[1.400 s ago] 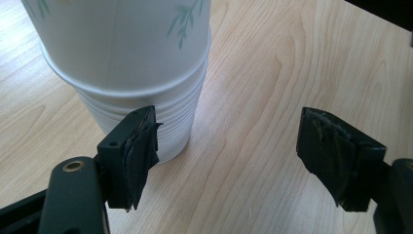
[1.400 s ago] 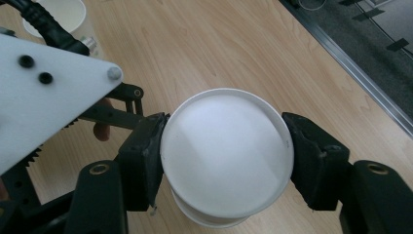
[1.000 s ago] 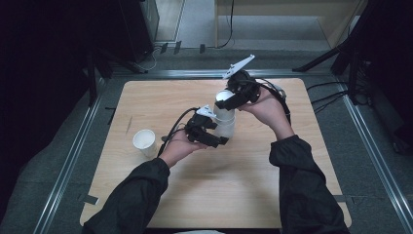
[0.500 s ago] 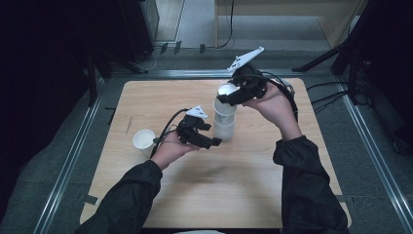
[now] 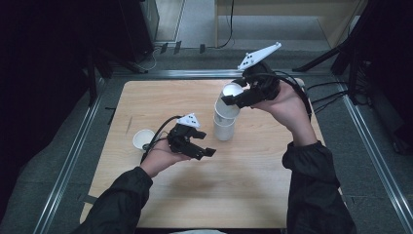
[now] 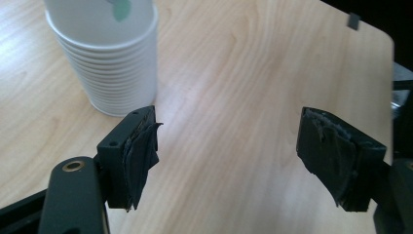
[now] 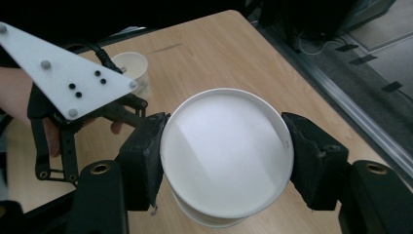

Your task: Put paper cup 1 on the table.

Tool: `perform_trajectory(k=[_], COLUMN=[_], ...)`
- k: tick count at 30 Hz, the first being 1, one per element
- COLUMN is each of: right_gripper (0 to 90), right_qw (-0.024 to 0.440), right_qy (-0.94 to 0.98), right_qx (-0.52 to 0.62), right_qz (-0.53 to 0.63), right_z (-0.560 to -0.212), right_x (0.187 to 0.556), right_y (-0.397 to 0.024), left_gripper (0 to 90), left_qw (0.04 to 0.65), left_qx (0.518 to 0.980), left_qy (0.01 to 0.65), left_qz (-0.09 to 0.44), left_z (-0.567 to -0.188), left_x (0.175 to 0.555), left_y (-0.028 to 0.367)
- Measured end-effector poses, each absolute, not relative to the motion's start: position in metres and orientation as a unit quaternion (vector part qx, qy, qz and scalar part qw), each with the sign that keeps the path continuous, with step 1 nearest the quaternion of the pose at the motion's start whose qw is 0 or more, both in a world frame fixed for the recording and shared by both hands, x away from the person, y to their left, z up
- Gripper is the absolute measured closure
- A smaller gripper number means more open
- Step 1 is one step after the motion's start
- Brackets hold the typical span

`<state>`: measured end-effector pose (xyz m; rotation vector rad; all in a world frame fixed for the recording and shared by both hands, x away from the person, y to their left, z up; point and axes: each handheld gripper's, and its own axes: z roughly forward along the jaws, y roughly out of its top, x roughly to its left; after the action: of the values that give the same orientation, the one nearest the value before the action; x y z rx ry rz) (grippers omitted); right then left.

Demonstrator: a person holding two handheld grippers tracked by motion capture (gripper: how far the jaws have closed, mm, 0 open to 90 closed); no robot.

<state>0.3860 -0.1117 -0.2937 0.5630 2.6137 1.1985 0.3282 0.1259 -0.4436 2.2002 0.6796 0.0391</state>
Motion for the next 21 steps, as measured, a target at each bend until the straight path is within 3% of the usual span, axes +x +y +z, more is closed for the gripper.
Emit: perform_trajectory(k=[10,21], right_gripper=[36.9,36.9], right_qw=[0.073,0.06], right_qy=[0.887,0.882], right_qx=[0.201,0.229], right_qz=[0.409,0.408], right_z=[-0.307,-0.337], right_x=[0.362,0.344], right_y=[-0.12,-0.133], left_gripper=[23.1,23.1], left_qw=[0.409,0.404], left_qx=[0.878,0.884], left_qy=[0.251,0.236], left_qz=[0.002,-0.01], left_z=[-0.438,-0.443], left_x=[0.309,0.312], left_y=[0.133,0.134])
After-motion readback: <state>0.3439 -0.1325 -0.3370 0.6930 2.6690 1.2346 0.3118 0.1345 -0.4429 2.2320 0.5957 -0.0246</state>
